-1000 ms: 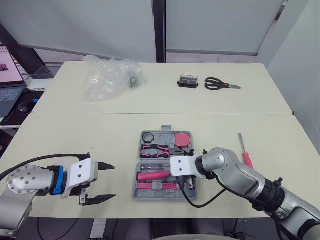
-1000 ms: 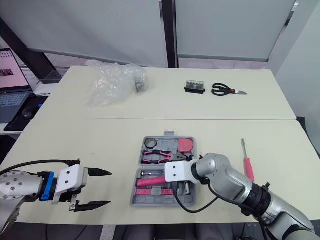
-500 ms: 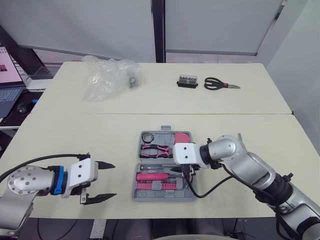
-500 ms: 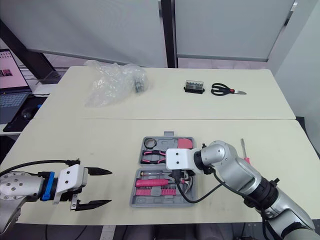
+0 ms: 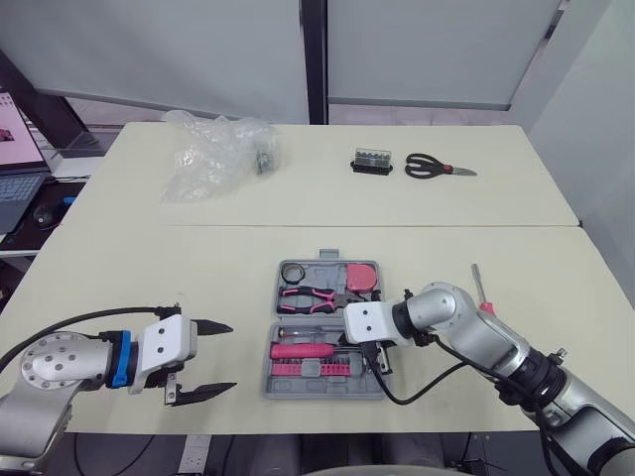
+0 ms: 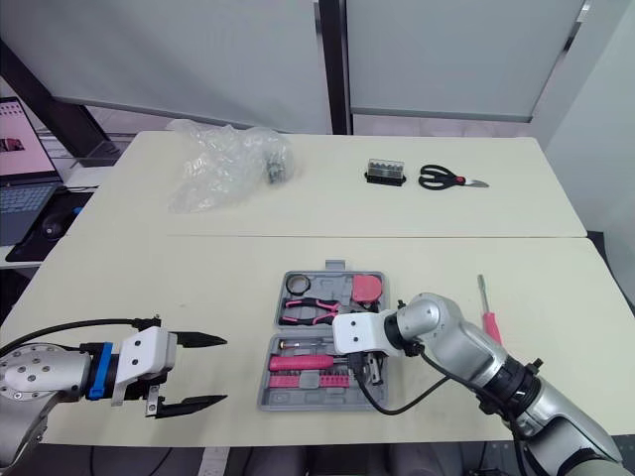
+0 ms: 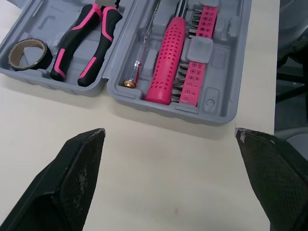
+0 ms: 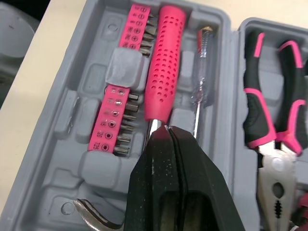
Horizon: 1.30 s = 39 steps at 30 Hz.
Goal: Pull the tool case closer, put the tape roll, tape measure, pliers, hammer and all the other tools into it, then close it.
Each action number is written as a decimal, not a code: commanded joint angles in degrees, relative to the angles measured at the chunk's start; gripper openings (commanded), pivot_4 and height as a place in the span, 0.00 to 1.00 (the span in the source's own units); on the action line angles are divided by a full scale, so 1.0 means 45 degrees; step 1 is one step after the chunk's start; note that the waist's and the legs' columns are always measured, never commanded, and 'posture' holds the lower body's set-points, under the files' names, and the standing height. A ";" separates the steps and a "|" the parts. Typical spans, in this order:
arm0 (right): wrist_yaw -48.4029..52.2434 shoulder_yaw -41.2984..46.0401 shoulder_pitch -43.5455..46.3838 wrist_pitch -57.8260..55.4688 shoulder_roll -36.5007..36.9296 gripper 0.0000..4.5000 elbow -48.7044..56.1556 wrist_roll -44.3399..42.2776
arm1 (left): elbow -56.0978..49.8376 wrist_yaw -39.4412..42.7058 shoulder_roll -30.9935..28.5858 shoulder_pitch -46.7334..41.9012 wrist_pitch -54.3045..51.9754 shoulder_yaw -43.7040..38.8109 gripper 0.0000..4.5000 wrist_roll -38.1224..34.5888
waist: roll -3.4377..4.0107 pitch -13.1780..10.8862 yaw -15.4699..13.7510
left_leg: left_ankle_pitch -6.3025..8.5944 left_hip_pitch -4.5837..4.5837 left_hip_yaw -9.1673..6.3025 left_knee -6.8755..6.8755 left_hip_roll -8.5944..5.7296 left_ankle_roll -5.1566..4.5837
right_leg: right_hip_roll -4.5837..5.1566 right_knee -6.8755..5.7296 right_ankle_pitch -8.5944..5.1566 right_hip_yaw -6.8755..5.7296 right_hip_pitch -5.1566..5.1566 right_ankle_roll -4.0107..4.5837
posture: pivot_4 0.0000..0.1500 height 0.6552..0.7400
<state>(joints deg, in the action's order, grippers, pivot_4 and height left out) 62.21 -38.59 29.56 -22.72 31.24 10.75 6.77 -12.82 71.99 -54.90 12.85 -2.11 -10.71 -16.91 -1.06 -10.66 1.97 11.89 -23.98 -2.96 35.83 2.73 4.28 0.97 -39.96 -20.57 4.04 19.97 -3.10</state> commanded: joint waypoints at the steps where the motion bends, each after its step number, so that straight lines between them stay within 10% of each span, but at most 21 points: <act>1: -0.0059 -0.0176 -0.0178 0.0622 -0.0133 0.01 -0.0180 0.0331 | -0.0227 -0.0004 -0.0010 -0.0008 0.0058 -0.0052 1.00 -0.0178 | -0.0001 0.0000 -0.0001 | 0.0000 0.0000 -0.0001 0.0000 0.0000 0.0000 | 0.0000 0.0000 0.0000 -0.0001 0.0000 0.0000 | 1.00 1.00; 21: -0.0515 0.1005 -0.1009 0.1631 -0.1016 0.01 0.0103 0.0061 | 0.0127 -0.0535 0.0546 0.0307 0.0214 -0.0478 1.00 -0.0449 | -0.0021 0.0011 -0.0004 | 0.0000 0.0016 -0.0009 -0.0002 0.0003 0.0000 | -0.0005 0.0000 0.0000 -0.0005 -0.0026 0.0000 | 1.00 1.00; 39: -0.2271 1.2610 -0.6555 0.2298 0.3413 0.01 -0.1545 -0.3416 | 0.4787 -0.3292 0.2981 0.1028 0.1248 -0.4202 1.00 -0.1205 | -0.0031 0.0010 0.0019 | 0.0001 0.0035 -0.0007 -0.0006 -0.0007 -0.0001 | 0.0010 0.0020 -0.0003 -0.0004 -0.0068 0.0004 | 1.00 1.00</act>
<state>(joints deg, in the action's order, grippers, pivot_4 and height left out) 52.76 14.23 1.00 -14.25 45.75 4.65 -7.42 6.86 57.96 -41.71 16.77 1.97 -26.72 -21.53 -1.19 -10.61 2.05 11.90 -23.82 -2.98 35.80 2.69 4.27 1.02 -39.86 -20.58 4.04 19.66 -3.08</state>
